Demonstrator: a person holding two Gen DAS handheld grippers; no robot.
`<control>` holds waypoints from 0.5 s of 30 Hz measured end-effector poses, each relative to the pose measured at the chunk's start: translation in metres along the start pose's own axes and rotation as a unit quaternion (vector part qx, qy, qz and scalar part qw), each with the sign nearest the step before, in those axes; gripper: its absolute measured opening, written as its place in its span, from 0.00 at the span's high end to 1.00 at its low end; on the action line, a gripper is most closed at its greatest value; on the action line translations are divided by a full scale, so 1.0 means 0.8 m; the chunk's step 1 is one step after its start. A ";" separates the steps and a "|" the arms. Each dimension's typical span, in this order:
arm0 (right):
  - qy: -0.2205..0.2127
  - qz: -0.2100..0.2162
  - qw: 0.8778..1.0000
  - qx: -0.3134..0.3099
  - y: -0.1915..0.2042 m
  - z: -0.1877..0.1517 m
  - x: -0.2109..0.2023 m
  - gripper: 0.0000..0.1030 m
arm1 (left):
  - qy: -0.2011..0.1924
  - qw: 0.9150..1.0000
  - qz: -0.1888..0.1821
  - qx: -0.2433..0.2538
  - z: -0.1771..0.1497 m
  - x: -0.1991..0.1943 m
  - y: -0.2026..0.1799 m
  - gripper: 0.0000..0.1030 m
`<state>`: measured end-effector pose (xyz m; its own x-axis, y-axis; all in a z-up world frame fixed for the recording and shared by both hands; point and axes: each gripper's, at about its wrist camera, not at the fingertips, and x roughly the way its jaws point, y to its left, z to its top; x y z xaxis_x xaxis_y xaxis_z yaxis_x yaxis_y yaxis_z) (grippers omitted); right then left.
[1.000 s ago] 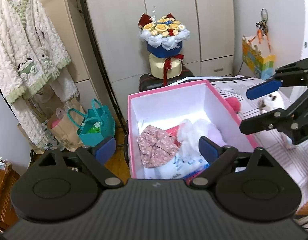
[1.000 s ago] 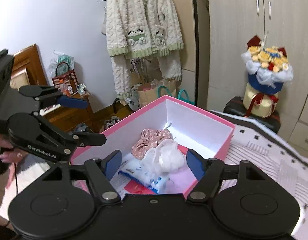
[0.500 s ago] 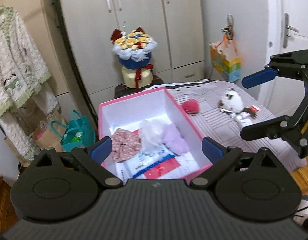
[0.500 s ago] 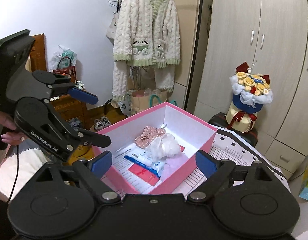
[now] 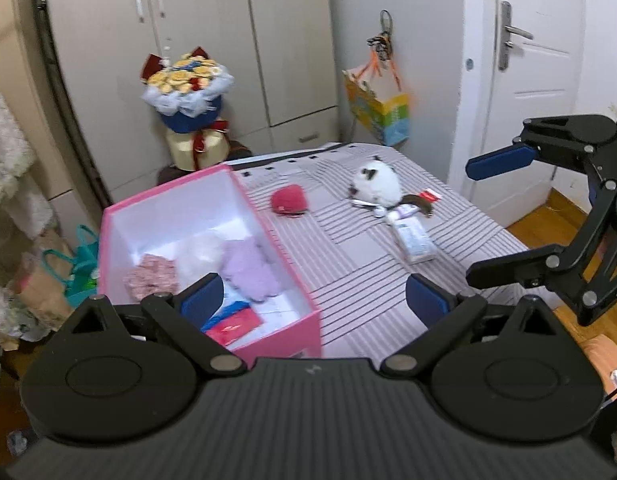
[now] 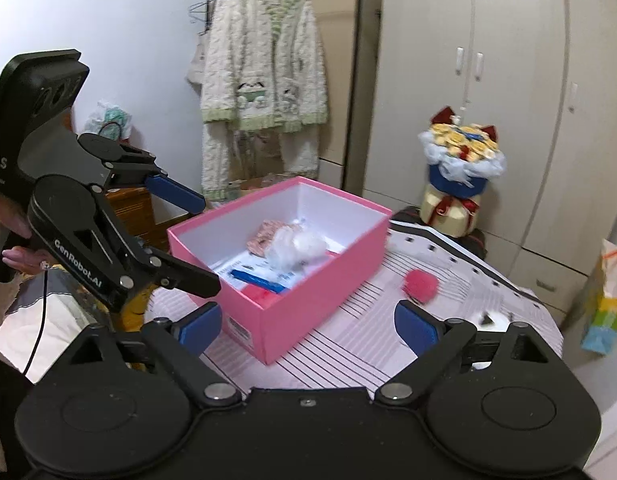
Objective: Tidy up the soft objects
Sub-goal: 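Withdraw both tools from the box and move the left tool to the white medicine box, then close the left tool on the white-and-blue medicine box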
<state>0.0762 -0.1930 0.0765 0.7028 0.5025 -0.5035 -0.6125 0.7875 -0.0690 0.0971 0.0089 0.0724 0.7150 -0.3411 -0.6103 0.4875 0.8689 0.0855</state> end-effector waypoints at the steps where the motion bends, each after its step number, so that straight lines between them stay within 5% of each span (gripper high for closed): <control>1: -0.002 -0.007 1.000 0.005 -0.006 -0.008 -0.002 0.07 | 0.001 1.000 -0.003 0.000 0.001 0.008 -0.006 0.04; 15: -0.001 -0.074 0.992 0.103 -0.096 -0.116 0.030 0.07 | 0.001 0.994 -0.108 -0.028 0.024 0.129 -0.066 0.07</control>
<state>0.1061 -0.2745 -0.0105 0.7804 0.3771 -0.4988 -0.4162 0.9086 0.0358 0.1546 -0.0788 0.0201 0.5955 -0.5213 -0.6113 0.6010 0.7940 -0.0916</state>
